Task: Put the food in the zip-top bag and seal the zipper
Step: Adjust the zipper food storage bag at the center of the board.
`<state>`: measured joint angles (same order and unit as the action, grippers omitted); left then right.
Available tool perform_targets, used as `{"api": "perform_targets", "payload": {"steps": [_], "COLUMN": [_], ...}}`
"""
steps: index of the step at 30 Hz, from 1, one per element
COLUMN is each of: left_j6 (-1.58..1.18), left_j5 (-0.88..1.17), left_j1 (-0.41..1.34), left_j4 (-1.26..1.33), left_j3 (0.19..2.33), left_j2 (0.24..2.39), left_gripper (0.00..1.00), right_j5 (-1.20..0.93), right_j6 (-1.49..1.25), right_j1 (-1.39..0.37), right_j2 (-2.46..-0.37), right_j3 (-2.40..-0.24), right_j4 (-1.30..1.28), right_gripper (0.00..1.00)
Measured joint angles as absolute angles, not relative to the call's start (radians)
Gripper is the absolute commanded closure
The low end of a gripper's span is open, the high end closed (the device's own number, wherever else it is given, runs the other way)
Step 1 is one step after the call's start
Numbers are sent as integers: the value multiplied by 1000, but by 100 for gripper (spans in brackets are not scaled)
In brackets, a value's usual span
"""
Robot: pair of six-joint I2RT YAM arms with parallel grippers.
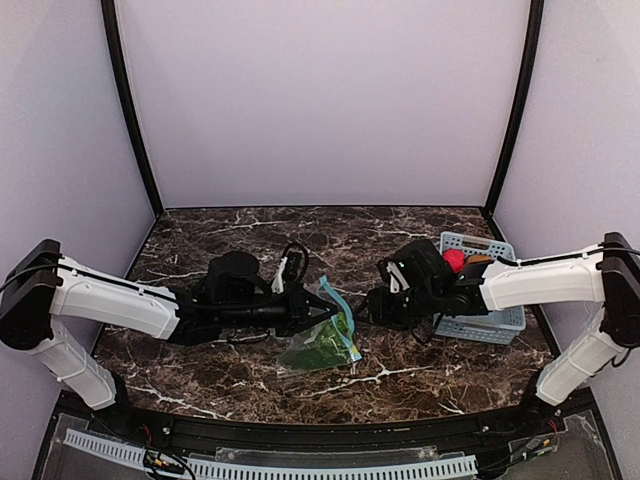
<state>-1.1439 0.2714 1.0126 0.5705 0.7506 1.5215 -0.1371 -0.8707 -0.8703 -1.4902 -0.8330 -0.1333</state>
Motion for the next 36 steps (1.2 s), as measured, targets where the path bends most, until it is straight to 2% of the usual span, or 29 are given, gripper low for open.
{"api": "perform_targets", "payload": {"steps": [7, 12, 19, 25, 31, 36], "left_j6": [-1133, -1128, -1124, -1119, -1107, -1074], "left_j5": [270, 269, 266, 261, 257, 227], "left_j1": [1013, 1013, 1012, 1009, 996, 976], "left_j4": [543, 527, 520, 520, 503, 430], "left_j3": [747, 747, 746, 739, 715, 691], "left_j2": [1506, 1499, 1493, 1480, 1436, 1352], "left_gripper": [99, 99, 99, 99, 99, 99], "right_j5": [-217, -247, -295, -350, -367, -316], "right_j6": [-864, -862, -857, -835, -796, -737], "right_j1": [-869, -869, -869, -869, -871, -901], "right_j2": [-1546, -1563, -1614, -1611, -1533, -1424], "right_j3": [-847, -849, -854, -855, -864, -957], "right_j4": [-50, -2, 30, 57, 31, -83], "right_gripper": [56, 64, 78, 99, 100, 100]}}
